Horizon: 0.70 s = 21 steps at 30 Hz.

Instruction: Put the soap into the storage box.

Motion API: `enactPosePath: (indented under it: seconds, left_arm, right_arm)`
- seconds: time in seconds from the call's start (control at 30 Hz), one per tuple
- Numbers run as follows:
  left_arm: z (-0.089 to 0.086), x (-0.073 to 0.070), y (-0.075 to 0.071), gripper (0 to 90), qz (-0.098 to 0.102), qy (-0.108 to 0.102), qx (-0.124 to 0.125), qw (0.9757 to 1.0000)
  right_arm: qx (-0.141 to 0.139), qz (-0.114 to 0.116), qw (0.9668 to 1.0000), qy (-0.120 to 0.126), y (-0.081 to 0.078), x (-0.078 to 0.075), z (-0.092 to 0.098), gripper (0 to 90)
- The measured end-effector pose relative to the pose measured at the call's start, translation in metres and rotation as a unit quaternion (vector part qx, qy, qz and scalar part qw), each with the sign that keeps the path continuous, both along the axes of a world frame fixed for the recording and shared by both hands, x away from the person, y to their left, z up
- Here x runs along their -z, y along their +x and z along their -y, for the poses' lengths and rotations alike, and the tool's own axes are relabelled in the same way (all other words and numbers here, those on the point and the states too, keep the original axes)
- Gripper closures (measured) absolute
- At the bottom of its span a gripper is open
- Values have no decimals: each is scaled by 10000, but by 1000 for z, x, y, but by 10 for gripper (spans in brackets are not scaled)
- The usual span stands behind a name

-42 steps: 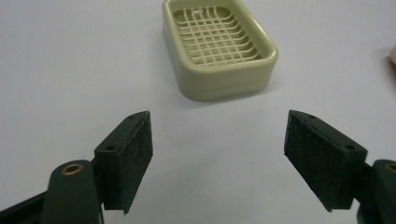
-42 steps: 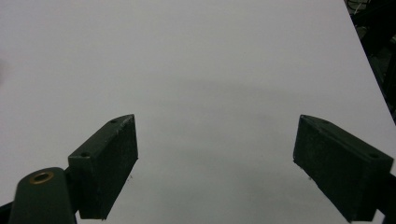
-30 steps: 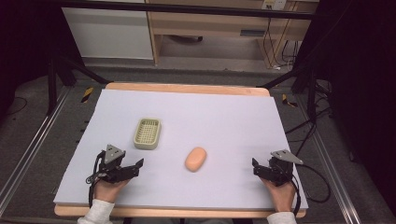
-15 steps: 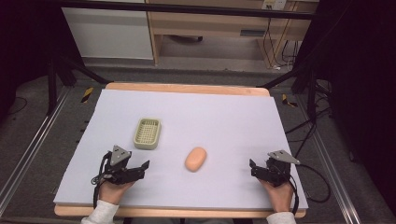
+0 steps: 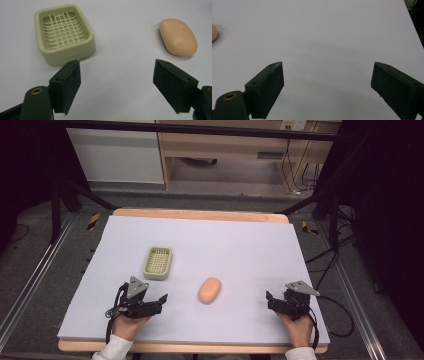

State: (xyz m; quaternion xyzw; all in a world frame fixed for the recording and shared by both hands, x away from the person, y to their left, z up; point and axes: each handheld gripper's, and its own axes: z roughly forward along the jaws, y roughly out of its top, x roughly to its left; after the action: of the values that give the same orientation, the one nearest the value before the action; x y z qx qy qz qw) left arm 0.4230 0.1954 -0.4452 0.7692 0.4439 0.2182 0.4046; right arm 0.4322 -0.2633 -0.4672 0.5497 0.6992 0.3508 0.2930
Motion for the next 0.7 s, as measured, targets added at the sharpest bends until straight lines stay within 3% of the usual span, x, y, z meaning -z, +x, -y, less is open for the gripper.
enactPosePath:
  seconds: [0.7]
  left_arm:
    - [21,-7,-1,200,1,21,277,9996]
  right_arm:
    - [-28,17,10000,-4,0,0,-1,112]
